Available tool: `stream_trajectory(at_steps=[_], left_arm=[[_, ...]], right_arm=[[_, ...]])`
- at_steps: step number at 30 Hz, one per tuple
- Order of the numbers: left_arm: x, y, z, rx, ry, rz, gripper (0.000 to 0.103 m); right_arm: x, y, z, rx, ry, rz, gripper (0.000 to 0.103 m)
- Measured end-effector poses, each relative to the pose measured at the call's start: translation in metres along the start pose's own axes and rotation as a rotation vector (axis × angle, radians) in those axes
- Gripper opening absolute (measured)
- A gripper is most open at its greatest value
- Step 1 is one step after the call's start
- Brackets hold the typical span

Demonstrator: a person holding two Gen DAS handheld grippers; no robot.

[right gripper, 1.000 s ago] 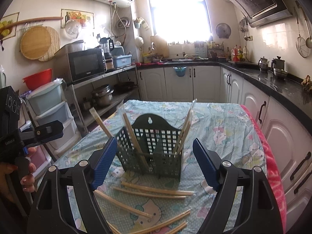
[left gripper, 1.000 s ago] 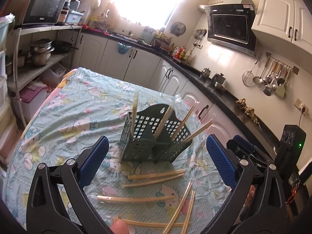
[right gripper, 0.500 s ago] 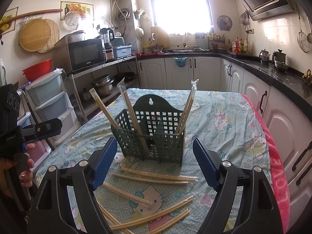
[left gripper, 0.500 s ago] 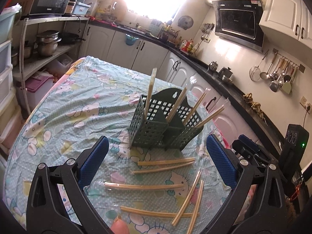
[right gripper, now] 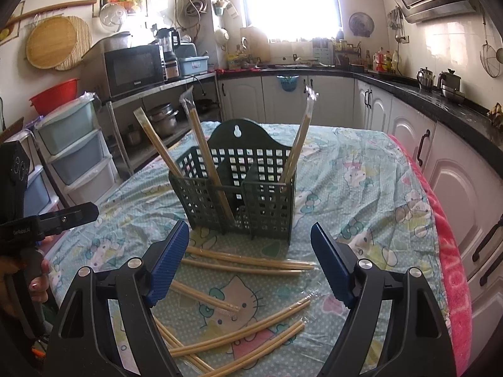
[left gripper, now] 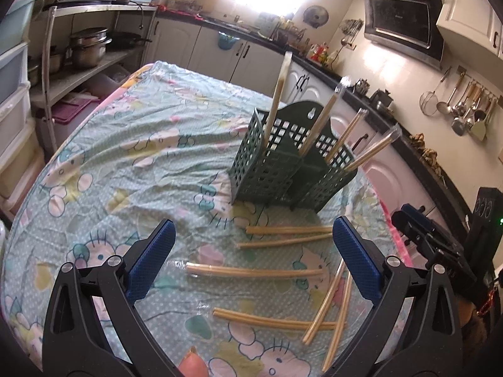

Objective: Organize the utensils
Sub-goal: 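Lower the open left tool toward the wrapped chopstick bundle on the cloth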

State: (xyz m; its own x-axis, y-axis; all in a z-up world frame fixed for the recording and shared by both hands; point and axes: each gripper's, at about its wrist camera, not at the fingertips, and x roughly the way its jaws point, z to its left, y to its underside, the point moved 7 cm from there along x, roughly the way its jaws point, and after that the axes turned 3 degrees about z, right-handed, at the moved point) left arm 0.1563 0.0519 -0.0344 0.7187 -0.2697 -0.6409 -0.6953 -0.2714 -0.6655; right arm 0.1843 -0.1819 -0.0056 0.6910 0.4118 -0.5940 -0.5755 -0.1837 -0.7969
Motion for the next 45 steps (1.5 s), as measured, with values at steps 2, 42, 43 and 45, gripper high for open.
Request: stream_trajectory(at_steps=[2,42,43,45], left_arm=[[0.002,0.004,0.000,0.004,-0.004,0.008,0.092],[0.073,0.057,0.053,-0.257,0.042,0.264,0.057],[0.073,0.056,0.054,-0.259,0.042,0.261,0.056],[0.075,0.054,0.056,-0.265,0.039,0.257,0.053]], right_arm=[[0.003,0.003,0.000,-0.002,0.003,0.008,0.077],[0.079,0.058,-0.066,0.224,0.062,0.226,0.065],[0.083,0.060,-0.068,0.241,0.054,0.236,0.061],[0.090,0.064,-0.073,0.285,0.038,0.257,0.057]])
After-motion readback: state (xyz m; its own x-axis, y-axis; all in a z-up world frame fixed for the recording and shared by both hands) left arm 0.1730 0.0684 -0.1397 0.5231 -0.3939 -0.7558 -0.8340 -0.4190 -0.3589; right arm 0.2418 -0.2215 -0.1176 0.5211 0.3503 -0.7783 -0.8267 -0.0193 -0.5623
